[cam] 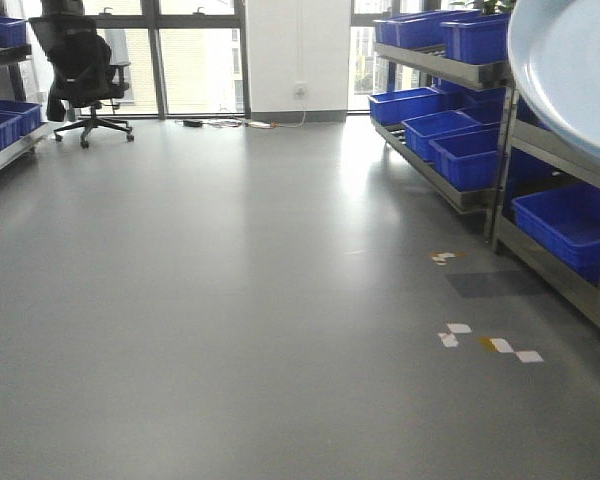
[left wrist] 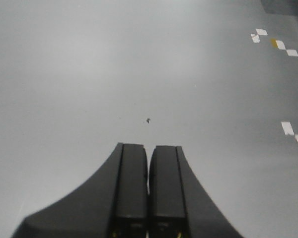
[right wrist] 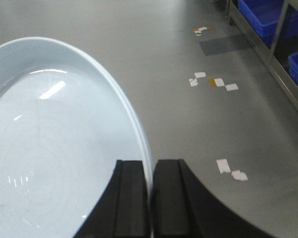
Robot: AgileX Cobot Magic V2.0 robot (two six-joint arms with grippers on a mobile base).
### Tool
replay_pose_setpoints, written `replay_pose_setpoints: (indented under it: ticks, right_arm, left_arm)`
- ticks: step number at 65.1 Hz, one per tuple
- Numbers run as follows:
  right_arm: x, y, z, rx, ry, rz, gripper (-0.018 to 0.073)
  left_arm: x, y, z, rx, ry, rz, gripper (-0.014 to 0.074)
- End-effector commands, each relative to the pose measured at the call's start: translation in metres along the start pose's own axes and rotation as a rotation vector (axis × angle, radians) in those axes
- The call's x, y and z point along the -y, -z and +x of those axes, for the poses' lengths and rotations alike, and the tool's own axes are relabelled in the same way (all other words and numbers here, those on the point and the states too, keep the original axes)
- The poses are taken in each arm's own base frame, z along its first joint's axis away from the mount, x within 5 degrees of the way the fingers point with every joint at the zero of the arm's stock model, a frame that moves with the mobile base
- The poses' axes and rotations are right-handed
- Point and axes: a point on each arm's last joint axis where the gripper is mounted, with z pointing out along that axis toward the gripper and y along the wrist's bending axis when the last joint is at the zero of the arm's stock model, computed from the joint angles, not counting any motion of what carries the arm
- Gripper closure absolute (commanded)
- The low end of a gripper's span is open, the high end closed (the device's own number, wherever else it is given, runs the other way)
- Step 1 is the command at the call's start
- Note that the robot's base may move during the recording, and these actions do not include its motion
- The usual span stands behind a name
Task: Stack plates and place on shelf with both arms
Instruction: 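Drive the base away from the table carrying the plates in the right gripper, then turn and drive the base up to the shelf of blue bins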
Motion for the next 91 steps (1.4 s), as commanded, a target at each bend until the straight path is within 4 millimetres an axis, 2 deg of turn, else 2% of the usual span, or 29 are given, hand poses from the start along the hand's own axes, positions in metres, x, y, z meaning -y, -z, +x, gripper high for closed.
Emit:
replay_pose_setpoints:
  ticks: [1,91]
  right_arm:
    - [-0.0029,0.0047,-0.0173,0.122,0.003,-0.020,0.0531]
    - [-0.0029,0.0044,-0.0172,0.120,0.003,-0.020,0.0531]
  left_arm:
    - [0.0027,0.0040,-0.0151,0.097,0.006,0.015,0.0512]
    - [0.0027,0.0032,-0.0155,0.099,0.006,0.014,0.0512]
